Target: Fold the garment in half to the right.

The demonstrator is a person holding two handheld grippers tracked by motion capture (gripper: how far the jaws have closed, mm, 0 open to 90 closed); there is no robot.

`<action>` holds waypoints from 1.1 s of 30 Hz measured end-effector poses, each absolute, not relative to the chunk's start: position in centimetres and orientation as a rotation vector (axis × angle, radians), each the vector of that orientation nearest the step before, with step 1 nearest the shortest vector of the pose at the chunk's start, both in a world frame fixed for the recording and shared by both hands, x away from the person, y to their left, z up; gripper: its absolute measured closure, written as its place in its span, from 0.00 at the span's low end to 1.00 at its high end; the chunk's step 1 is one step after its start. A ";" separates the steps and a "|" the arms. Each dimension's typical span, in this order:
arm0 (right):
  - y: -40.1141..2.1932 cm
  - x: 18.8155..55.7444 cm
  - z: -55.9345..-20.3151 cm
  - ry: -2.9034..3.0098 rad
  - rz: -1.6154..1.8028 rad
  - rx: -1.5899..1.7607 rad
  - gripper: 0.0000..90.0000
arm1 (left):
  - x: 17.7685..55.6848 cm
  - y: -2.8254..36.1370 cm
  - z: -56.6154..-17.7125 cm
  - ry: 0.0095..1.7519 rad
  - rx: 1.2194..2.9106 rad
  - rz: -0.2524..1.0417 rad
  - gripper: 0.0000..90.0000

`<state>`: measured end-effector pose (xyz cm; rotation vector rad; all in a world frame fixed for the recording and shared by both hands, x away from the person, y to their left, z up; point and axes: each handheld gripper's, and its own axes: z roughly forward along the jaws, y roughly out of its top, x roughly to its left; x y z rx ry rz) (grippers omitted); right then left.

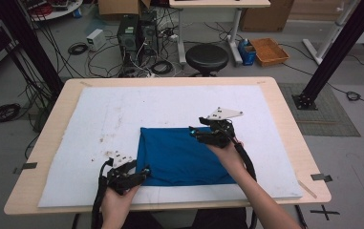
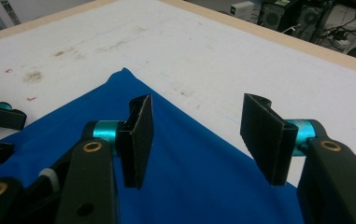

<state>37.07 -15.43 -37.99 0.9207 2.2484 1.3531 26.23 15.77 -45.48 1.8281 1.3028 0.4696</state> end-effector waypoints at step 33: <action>2.0 44.1 -41.8 2.522 1.180 0.880 0.77 | 25.9 15.3 -45.4 1.249 1.877 0.483 0.92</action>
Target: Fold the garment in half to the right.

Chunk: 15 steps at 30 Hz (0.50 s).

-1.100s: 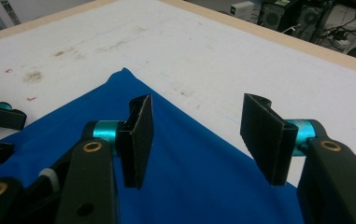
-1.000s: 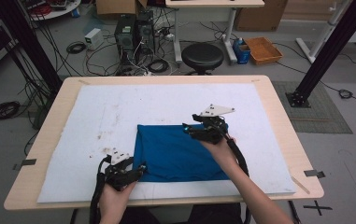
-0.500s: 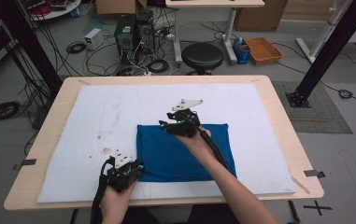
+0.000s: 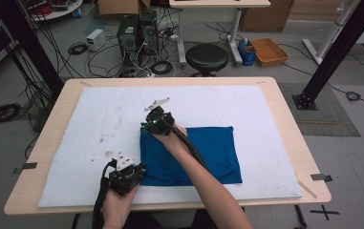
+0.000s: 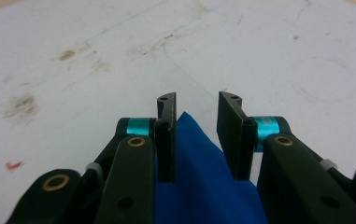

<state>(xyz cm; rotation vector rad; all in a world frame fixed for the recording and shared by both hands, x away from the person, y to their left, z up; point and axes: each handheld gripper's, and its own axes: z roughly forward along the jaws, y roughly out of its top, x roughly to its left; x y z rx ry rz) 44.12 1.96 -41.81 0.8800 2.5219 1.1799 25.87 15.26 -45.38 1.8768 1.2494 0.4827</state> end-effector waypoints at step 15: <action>5.3 45.5 -44.0 2.583 0.983 0.892 0.96 | 26.1 15.7 -45.4 1.251 1.868 0.440 0.92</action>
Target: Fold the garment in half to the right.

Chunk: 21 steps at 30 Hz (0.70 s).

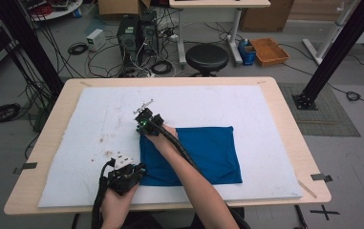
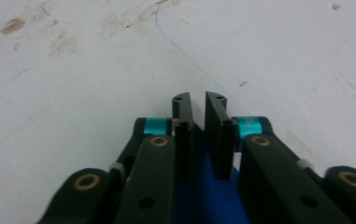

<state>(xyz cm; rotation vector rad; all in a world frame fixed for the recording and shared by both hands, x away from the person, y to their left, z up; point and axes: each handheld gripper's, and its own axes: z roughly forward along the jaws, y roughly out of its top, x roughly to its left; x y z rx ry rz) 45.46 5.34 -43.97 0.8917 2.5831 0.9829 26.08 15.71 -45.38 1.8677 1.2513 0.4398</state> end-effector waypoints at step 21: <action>-2.6 45.1 -37.4 2.490 1.344 0.922 0.97 | 25.7 14.2 -42.2 1.109 1.820 0.439 0.97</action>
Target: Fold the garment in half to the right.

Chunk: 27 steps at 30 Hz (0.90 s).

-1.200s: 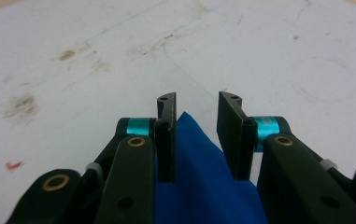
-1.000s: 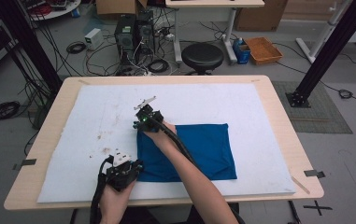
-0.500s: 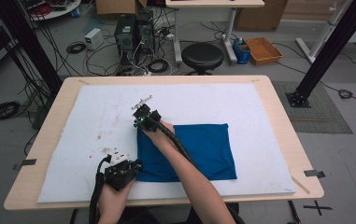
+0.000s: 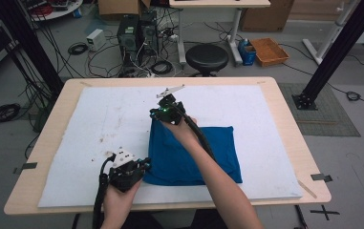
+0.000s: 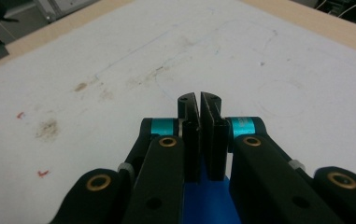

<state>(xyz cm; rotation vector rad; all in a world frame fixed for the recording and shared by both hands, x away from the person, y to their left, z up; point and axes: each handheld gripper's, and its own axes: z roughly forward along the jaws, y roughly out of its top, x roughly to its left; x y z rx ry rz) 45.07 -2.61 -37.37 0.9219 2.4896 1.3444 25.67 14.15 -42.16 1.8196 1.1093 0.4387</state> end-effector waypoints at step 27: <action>-19.9 44.9 -35.5 2.471 1.402 1.022 0.97 | 28.4 -2.2 -40.9 0.888 1.845 0.155 0.97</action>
